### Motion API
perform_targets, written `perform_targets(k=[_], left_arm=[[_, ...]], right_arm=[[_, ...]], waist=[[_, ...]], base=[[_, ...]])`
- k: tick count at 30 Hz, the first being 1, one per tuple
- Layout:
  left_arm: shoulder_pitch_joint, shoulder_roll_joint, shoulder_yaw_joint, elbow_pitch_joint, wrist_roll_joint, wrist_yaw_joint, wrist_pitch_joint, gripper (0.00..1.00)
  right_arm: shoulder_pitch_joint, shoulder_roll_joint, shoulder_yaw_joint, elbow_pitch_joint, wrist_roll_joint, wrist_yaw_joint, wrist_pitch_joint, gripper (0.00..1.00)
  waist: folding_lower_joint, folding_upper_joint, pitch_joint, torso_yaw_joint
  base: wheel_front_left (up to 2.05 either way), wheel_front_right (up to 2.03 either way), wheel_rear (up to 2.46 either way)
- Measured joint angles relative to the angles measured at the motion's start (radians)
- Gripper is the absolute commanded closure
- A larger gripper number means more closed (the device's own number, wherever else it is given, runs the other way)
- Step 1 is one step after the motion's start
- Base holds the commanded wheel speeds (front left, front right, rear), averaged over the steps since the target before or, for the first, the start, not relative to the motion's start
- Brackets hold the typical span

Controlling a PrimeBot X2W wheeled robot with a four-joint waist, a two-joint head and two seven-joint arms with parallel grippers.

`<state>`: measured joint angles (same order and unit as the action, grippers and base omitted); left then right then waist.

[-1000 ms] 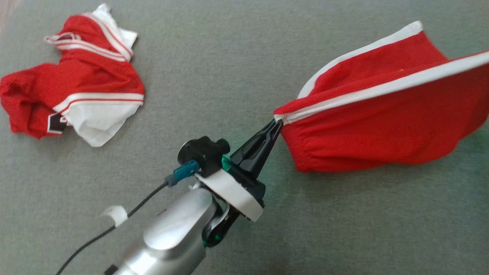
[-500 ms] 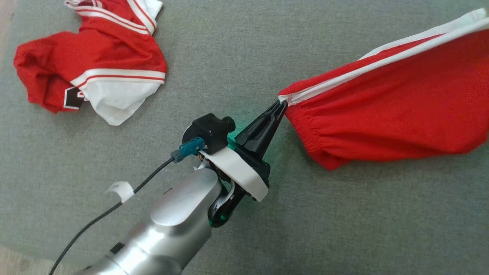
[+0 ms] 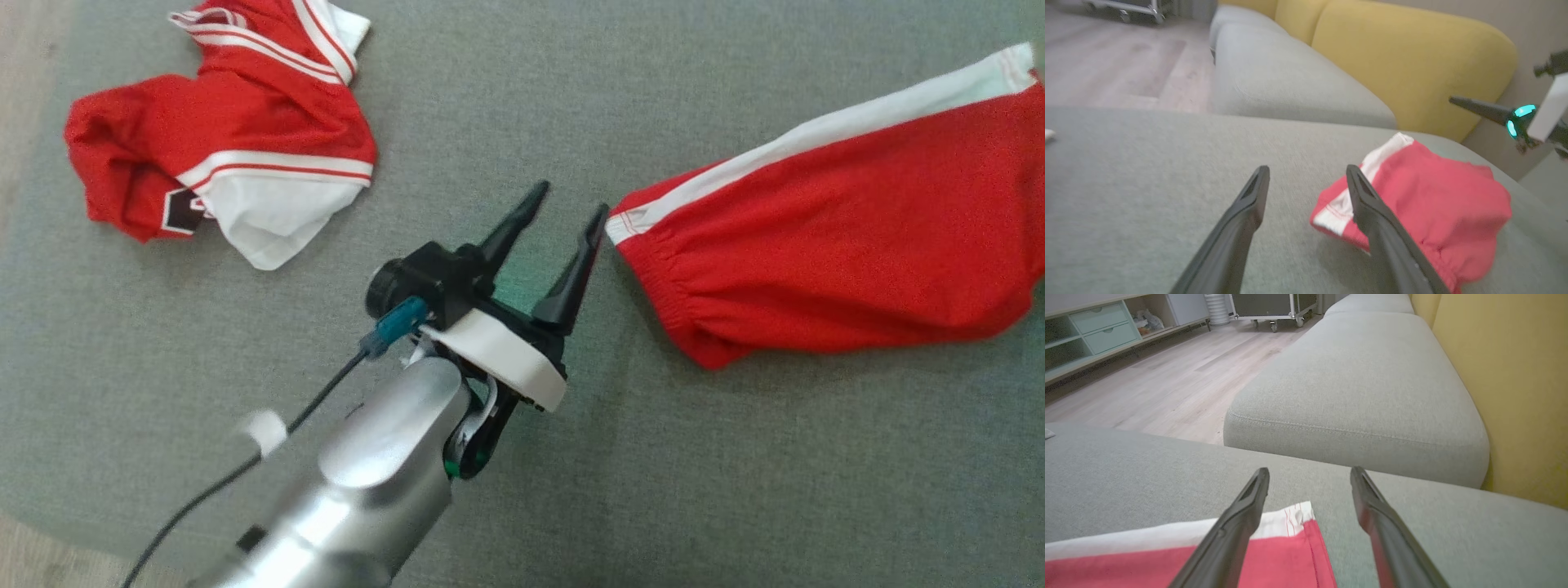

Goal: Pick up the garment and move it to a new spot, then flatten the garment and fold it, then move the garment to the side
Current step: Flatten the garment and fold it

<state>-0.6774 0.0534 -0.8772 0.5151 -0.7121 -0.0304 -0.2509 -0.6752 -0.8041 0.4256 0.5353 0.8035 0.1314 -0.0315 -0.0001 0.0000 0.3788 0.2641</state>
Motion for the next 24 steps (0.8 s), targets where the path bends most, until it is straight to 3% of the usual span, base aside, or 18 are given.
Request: perform_targets(k=[4,7,15,24], left_arm=[[0.111,-0.002,0.109,-0.134,0.145,0.104,-0.002,0.0],[0.224,-0.003,0.169,-0.227,0.235,0.158,-0.003,0.0],[0.39,-0.003,0.261,-0.408,0.417,0.231,-0.003,0.0],[0.481,-0.002,0.273,-0.487,0.512,0.238,-0.006,0.0]], right_arm=[[0.15,0.007,-0.044,0.021,0.037,0.0,-0.05,0.0],[0.231,0.01,-0.064,0.045,0.041,0.0,-0.053,0.0],[0.25,0.026,-0.135,0.128,0.013,0.0,-0.007,0.0],[0.251,0.019,-0.187,0.303,-0.067,0.0,0.069,0.0]], waist=[[-0.0001,0.0,-0.037,0.017],[-0.0001,0.0,-0.056,0.041],[-0.0001,0.0,-0.073,0.113],[0.0,0.0,-0.07,0.207]], base=[[0.0,0.0,0.0],[0.0,0.0,0.0],[0.0,0.0,0.0],[0.0,0.0,0.0]])
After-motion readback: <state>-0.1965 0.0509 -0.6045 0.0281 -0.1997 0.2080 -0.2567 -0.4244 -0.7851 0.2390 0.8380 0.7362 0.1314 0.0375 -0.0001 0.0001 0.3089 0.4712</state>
